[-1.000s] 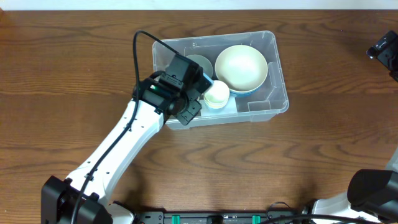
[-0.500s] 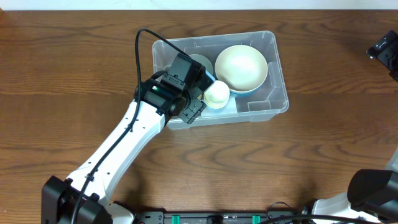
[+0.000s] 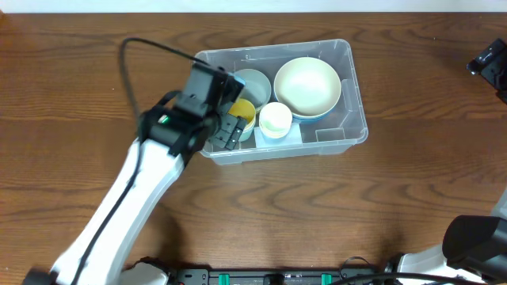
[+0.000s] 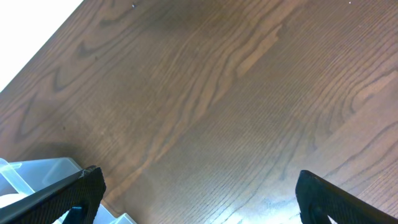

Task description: Pack container

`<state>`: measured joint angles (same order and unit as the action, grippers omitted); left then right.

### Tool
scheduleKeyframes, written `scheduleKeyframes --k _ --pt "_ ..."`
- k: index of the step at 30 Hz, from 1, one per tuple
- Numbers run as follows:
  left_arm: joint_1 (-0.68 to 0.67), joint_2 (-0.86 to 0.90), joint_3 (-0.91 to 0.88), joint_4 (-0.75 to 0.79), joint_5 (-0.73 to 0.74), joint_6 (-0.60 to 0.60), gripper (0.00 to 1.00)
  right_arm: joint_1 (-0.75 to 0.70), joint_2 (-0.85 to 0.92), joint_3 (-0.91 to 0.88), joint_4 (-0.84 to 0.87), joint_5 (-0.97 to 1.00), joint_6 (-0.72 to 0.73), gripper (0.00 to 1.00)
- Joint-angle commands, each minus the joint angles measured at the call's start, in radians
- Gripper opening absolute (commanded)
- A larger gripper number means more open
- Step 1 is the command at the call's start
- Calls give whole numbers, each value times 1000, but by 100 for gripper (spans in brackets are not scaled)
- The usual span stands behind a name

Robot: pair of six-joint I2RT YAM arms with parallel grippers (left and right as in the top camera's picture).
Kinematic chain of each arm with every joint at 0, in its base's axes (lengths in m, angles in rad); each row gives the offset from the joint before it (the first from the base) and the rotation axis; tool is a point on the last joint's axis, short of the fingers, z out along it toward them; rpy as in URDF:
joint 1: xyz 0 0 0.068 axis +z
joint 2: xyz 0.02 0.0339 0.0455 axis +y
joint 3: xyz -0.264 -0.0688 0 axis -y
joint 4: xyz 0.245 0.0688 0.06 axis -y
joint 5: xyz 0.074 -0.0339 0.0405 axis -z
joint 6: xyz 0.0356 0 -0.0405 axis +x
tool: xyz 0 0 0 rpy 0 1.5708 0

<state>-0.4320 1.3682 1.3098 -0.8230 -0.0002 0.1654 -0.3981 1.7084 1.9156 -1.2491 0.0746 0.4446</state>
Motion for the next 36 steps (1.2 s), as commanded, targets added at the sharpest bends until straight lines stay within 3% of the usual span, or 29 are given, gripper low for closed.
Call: scheduleKeyframes --k 1,9,16,21,28,31,36 --pt "2 -147 45 -4 -8 -84 99 -1 5 -1 0 0 14 99" --pt "2 -381 45 -69 -8 -200 98 -1 5 -1 0 0 14 99" --pt "2 -491 45 -226 -14 -198 98 -1 5 -1 0 0 15 99" --pt "2 -571 45 -347 -111 -190 98 -1 5 -1 0 0 14 99" --pt "2 -740 45 -351 -280 -190 98 -1 5 -1 0 0 14 99" --pt "21 -818 44 -351 -272 -211 98 -1 5 -1 0 0 14 99" --pt "159 -934 -9 -307 -218 -345 98 -1 5 -1 0 0 14 99"
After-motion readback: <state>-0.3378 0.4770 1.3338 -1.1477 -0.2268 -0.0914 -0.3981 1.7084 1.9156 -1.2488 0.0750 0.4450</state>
